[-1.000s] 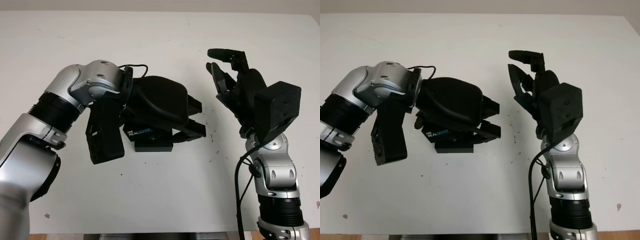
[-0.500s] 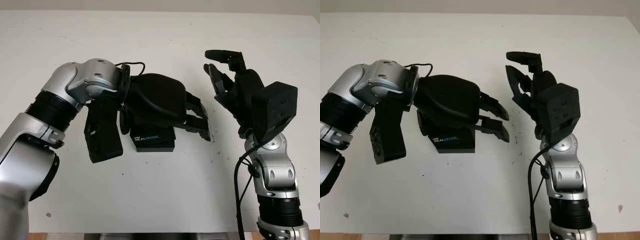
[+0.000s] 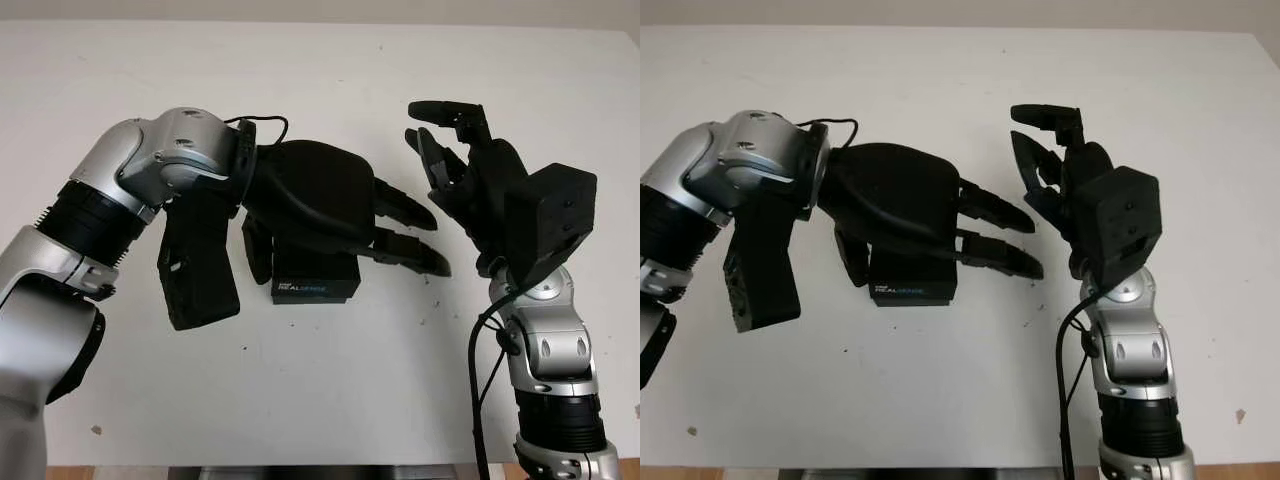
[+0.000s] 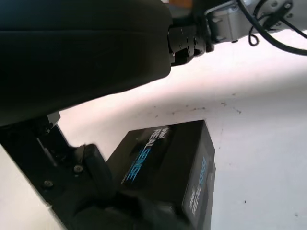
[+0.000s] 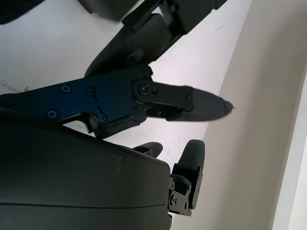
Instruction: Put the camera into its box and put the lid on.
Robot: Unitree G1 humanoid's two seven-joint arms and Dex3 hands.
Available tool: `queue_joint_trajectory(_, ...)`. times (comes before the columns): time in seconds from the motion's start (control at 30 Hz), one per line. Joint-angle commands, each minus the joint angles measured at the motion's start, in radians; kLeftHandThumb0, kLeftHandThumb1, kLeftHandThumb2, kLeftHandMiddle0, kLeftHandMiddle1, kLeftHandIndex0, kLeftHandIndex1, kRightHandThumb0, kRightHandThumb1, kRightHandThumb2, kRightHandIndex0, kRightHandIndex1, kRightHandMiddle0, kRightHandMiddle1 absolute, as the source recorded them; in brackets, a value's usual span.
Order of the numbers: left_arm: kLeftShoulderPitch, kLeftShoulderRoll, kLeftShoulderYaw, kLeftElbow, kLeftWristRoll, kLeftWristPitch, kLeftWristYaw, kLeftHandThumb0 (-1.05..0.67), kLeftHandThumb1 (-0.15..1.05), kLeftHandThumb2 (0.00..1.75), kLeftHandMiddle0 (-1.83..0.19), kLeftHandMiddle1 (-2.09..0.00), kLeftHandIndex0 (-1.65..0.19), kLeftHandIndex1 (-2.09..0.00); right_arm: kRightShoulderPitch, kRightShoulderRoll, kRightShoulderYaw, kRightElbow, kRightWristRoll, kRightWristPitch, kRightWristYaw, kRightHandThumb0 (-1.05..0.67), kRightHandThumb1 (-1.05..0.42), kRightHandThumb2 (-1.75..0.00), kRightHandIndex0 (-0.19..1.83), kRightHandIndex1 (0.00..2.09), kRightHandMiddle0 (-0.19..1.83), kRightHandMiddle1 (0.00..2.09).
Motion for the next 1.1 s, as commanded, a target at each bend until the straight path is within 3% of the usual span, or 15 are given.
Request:
queue_joint_trajectory(0.0, 0.001, 0.018, 0.010, -0.046, -0.042, 0.056, -0.054, -0.89, 1.05, 0.72, 0.18, 0.00, 0.19, 0.00, -0.001, 0.007, -0.007, -0.002, 0.011, -0.002, 0.003, -0.65, -1.05, -0.51, 0.23, 0.26, -0.19, 1.20)
queue_joint_trajectory(0.2, -0.033, 0.054, 0.039, -0.083, -0.054, 0.221, -0.202, -0.89, 1.05, 0.65, 0.19, 0.00, 0.19, 0.00, 0.000, -0.002, -0.006, 0.015, 0.017, -0.020, 0.009, -0.66, -1.05, -0.50, 0.23, 0.27, -0.19, 1.21)
queue_joint_trajectory(0.27, -0.047, 0.062, 0.051, -0.079, -0.033, 0.238, -0.222, -0.76, 1.05, 0.52, 0.19, 0.00, 0.19, 0.00, -0.002, -0.004, -0.006, 0.022, 0.013, -0.027, 0.009, -0.66, -1.05, -0.51, 0.23, 0.28, -0.18, 1.21)
queue_joint_trajectory(0.33, -0.051, 0.072, 0.066, -0.066, 0.005, 0.234, -0.208, -0.66, 1.05, 0.43, 0.19, 0.00, 0.19, 0.00, -0.006, -0.003, -0.006, 0.026, 0.012, -0.028, 0.007, -0.66, -1.05, -0.50, 0.23, 0.29, -0.18, 1.22)
queue_joint_trajectory(0.43, -0.053, 0.085, 0.087, -0.044, 0.079, 0.241, -0.168, -0.53, 1.05, 0.46, 0.19, 0.00, 0.19, 0.00, -0.013, -0.004, -0.012, 0.037, 0.020, -0.027, 0.014, -0.66, -1.05, -0.50, 0.22, 0.31, -0.19, 1.28)
queue_joint_trajectory(0.63, -0.029, 0.098, 0.138, -0.024, 0.238, 0.279, -0.008, -0.65, 1.05, 0.47, 0.19, 0.00, 0.19, 0.00, -0.028, -0.012, -0.018, 0.061, 0.027, -0.032, 0.029, -0.68, -1.05, -0.49, 0.20, 0.34, -0.19, 1.26)
queue_joint_trajectory(0.73, 0.049, 0.092, 0.203, -0.111, 0.335, 0.386, 0.144, -0.87, 1.05, 0.50, 0.19, 0.00, 0.19, 0.00, -0.035, -0.018, -0.015, 0.068, 0.016, -0.033, 0.029, -0.70, -1.05, -0.49, 0.19, 0.35, -0.19, 1.16)
queue_joint_trajectory(0.83, 0.174, 0.053, 0.287, -0.241, 0.345, 0.539, 0.253, -1.00, 1.05, 0.51, 0.19, 0.00, 0.19, 0.00, -0.041, -0.014, -0.014, 0.074, 0.008, -0.043, 0.025, -0.69, -1.05, -0.50, 0.19, 0.35, -0.17, 1.12)
queue_joint_trajectory(0.93, 0.298, 0.011, 0.337, -0.364, 0.299, 0.680, 0.275, -1.04, 1.05, 0.43, 0.19, 0.00, 0.19, 0.00, -0.044, -0.014, -0.014, 0.081, 0.008, -0.050, 0.029, -0.69, -1.05, -0.51, 0.18, 0.36, -0.19, 1.12)
queue_joint_trajectory(1.07, 0.417, 0.005, 0.366, -0.461, 0.223, 0.759, 0.258, -1.05, 1.05, 0.39, 0.19, 0.00, 0.19, 0.00, -0.043, -0.012, -0.030, 0.082, 0.026, -0.048, 0.037, -0.70, -1.05, -0.49, 0.17, 0.36, -0.19, 1.12)
